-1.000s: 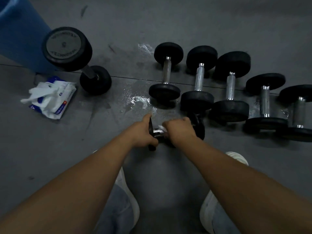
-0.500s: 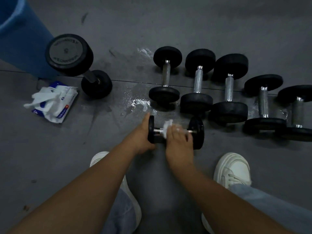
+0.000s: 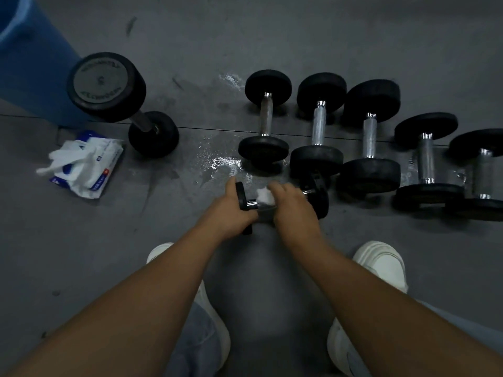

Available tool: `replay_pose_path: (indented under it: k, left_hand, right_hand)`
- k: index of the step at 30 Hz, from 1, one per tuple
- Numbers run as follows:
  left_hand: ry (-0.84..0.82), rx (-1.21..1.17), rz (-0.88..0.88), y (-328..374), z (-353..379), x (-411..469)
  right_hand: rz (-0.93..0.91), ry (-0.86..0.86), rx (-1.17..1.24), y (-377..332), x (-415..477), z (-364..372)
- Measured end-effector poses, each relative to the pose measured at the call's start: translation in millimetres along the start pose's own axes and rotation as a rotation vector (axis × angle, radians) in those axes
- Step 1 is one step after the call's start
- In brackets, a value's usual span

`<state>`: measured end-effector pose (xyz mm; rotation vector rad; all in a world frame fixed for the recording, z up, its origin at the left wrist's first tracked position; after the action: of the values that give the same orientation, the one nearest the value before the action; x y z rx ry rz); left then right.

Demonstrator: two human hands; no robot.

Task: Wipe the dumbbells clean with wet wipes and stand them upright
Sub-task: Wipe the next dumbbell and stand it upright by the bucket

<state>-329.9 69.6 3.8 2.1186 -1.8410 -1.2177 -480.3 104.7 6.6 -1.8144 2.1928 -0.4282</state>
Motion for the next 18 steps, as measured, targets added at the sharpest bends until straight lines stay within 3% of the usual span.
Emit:
replay_pose_path:
  k: [3,7,11,15,18]
  left_hand:
    - [-0.029,0.081,0.030,1.8,1.9,-2.9]
    - [-0.106,0.111,0.044,1.7,3.4,-3.2]
    - [-0.143,0.142,0.040,-1.4,4.4,-1.1]
    - [-0.130,0.132,0.028,-3.7,6.5,1.5]
    - [-0.113,0.123,0.023,-3.9,5.5,0.1]
  right_hand:
    - [0.109,0.061,-0.021,-0.5,1.9,4.7]
    - [-0.168,-0.092,-0.054,-16.6,-28.9,31.4]
    - [0.095,-0.040,-0.025,10.4,-17.0,21.8]
    - [-0.090,-0.107,-0.047,-3.5,-10.3,20.0]
    - [0.011,-0.069,0.040,6.4,5.1,2.0]
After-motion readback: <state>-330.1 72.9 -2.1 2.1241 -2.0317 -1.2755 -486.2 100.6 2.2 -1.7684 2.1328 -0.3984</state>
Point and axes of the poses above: each hand's wrist, its own x-axis towards the middle knuckle, its own z-axis out of the palm, y = z × x, the point moved 4 cm from there along x, towards the middle knuckle, and after that the axes turned 15 degrees about y, right-handed, at the moved point
